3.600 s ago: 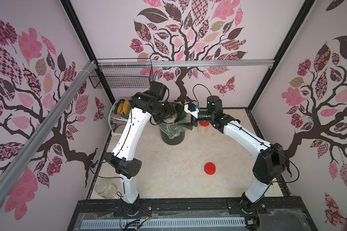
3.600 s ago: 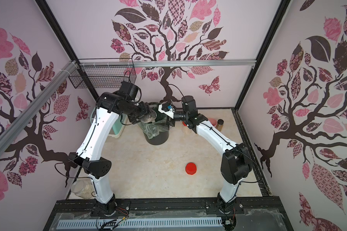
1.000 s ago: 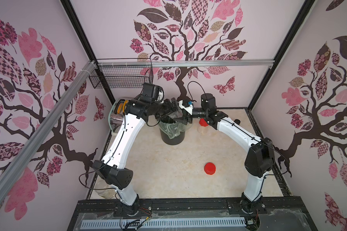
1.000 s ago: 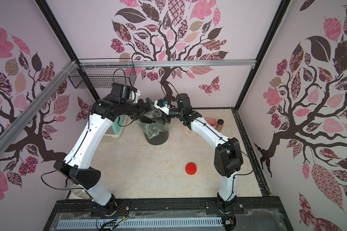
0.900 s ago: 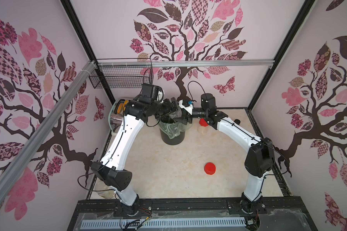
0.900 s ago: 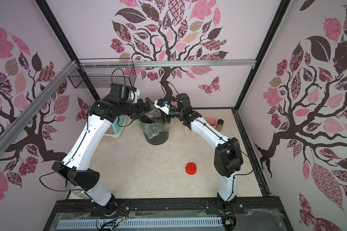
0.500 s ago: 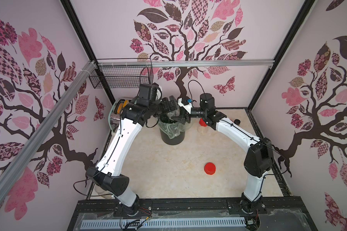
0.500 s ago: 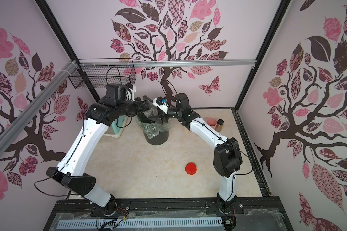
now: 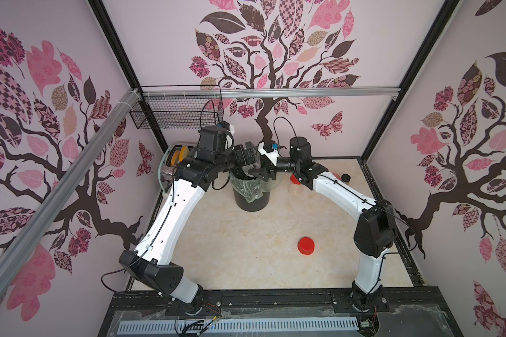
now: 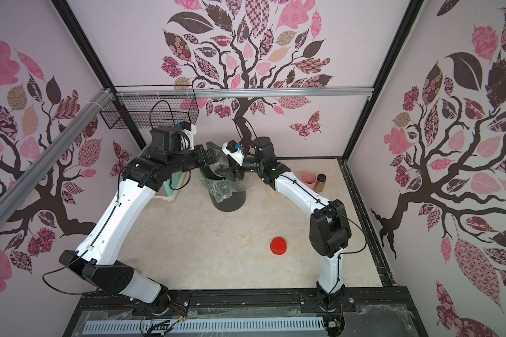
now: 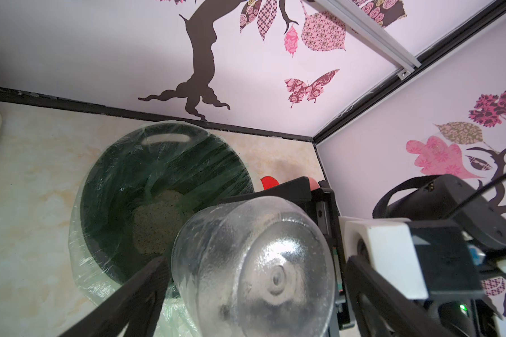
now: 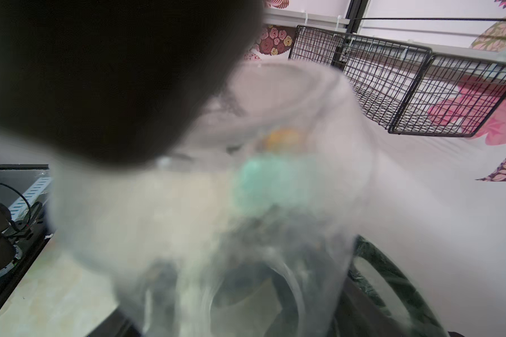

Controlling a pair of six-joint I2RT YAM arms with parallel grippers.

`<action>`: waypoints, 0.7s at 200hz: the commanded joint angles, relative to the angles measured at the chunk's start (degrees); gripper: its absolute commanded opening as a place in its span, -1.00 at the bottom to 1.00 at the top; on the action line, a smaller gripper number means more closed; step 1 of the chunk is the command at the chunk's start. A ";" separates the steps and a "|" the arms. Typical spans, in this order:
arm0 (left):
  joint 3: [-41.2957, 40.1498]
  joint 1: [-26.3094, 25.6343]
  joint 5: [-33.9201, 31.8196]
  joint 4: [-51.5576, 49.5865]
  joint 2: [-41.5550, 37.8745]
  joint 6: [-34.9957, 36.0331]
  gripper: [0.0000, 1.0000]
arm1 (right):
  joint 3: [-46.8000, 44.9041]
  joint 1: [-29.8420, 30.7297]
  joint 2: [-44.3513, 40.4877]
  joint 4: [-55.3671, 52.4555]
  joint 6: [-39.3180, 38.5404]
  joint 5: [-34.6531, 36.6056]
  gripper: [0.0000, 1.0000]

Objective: Empty expired oatmeal from jars
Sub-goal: Pour the expired oatmeal into the trash bin.

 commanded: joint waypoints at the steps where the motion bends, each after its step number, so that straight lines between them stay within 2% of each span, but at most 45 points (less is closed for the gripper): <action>1: 0.00 -0.35 1.31 1.70 0.44 3.64 0.96 | 2.73 0.45 0.35 0.85 0.41 -1.35 -0.84; 25: 0.29 -0.56 1.71 2.23 0.83 5.06 0.74 | 3.29 0.39 0.38 0.53 0.20 -1.48 -0.83; 49: 0.84 -1.08 0.95 1.64 1.55 6.01 0.63 | 3.79 0.42 0.70 0.03 0.19 -1.60 -0.83; 63: 1.24 -1.72 -0.32 0.53 2.23 6.96 0.63 | 3.80 0.38 0.71 0.05 0.19 -1.74 -0.83; 104: 0.69 -3.59 -4.61 -0.90 2.59 10.67 0.83 | 3.29 0.43 0.44 0.22 0.10 -1.86 -0.82; 127: -0.03 -3.98 -6.01 -0.39 2.41 11.87 0.82 | 3.08 0.38 0.24 0.22 0.02 -2.01 -0.82; 140: -0.24 -4.09 -6.30 -0.08 2.55 12.35 0.75 | 3.09 0.39 0.21 0.14 0.02 -2.11 -0.82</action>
